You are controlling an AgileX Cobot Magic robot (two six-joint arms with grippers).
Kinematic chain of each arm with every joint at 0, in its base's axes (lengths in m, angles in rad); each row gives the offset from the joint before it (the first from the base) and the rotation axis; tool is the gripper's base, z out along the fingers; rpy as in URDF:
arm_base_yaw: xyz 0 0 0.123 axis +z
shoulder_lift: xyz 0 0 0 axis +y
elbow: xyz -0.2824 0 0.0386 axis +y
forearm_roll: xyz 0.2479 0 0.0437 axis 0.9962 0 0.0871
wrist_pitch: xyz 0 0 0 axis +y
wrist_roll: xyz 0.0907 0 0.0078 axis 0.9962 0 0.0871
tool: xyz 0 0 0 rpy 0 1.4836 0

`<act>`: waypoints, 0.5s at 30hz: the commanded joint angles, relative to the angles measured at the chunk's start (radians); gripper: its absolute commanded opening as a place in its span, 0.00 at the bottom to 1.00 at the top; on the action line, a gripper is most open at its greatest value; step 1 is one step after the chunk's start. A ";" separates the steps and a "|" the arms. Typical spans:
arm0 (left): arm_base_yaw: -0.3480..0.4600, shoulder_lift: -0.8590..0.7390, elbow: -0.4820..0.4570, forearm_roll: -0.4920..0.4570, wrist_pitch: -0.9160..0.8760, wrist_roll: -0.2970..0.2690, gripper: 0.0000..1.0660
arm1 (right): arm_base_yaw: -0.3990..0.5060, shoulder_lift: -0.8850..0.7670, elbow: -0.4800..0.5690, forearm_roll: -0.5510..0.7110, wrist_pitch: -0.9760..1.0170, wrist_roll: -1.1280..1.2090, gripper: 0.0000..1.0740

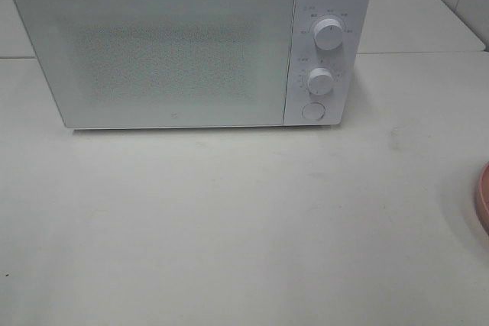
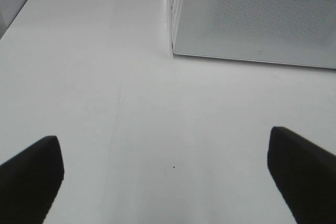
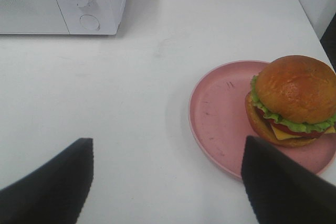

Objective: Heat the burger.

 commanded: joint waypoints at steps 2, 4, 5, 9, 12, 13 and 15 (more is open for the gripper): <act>0.001 -0.026 0.004 -0.004 -0.004 0.000 0.92 | -0.003 -0.023 0.001 0.000 -0.001 -0.010 0.71; 0.001 -0.026 0.004 -0.004 -0.004 0.000 0.92 | -0.003 -0.021 0.001 0.000 -0.001 -0.010 0.71; 0.001 -0.026 0.004 -0.004 -0.004 0.000 0.92 | -0.003 -0.021 0.001 0.000 -0.001 -0.010 0.71; 0.001 -0.026 0.004 -0.004 -0.004 0.000 0.92 | -0.003 -0.021 0.001 0.000 -0.001 -0.010 0.71; 0.001 -0.026 0.004 -0.004 -0.004 0.000 0.92 | -0.003 -0.021 0.001 0.000 -0.001 -0.010 0.71; 0.002 -0.027 0.004 -0.004 -0.004 0.000 0.92 | -0.003 -0.021 0.001 0.000 -0.001 -0.010 0.71; 0.002 -0.027 0.004 -0.004 -0.004 0.000 0.92 | -0.003 -0.021 0.001 0.000 -0.001 -0.010 0.71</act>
